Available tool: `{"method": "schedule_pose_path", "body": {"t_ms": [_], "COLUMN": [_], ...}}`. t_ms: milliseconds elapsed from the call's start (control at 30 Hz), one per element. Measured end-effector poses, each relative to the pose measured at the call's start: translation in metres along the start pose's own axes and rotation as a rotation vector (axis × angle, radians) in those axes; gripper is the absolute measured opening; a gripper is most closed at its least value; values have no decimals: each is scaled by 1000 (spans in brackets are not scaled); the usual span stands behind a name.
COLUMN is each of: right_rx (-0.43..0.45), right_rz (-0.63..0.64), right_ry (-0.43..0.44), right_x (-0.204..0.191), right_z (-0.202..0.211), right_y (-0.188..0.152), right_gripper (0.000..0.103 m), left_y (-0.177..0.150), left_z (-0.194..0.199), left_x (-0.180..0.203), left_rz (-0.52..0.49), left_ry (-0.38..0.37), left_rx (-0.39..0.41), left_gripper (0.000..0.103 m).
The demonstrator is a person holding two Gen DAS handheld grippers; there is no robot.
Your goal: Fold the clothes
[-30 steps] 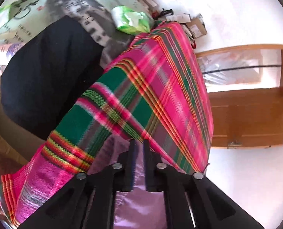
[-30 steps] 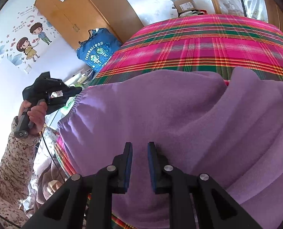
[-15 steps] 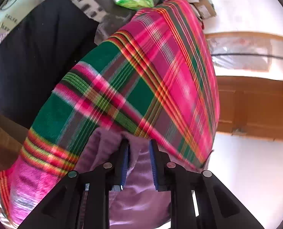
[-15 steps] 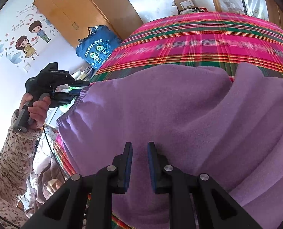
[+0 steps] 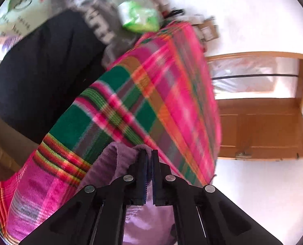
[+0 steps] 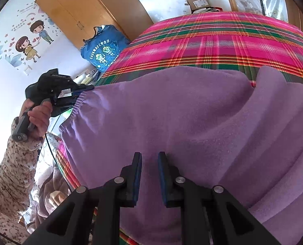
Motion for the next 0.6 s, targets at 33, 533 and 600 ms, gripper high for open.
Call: {"method": "schedule_pose_path", "body": {"t_ms": [33,533,600], "right_rx": [0,-5,0], "right_rz": [-1,-3,0], "right_ry": [1,13,15], "right_x": [1,-1,-1], "right_z": [0,-6,-4], "right_y": [0,-4,-4], "right_gripper": [16,16,16], "left_y": [0,7,6], "left_z": [3,-18,-19], "left_x": [1,-22,-21], "left_rz": [-19,27,7], "left_ry": [4,61,84], "left_rx": [16,46,54], "left_gripper": [3,3,4]}}
Point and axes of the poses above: each gripper's, at about its wrist camera, not at the fingertips, and z roughly against the way its jaws point, x to its right, y to its top, the point moved 9 cm from there along -z, roughly the way its jaws point, and after that the axes turned 3 degrees about x, right-handed, at the moved point
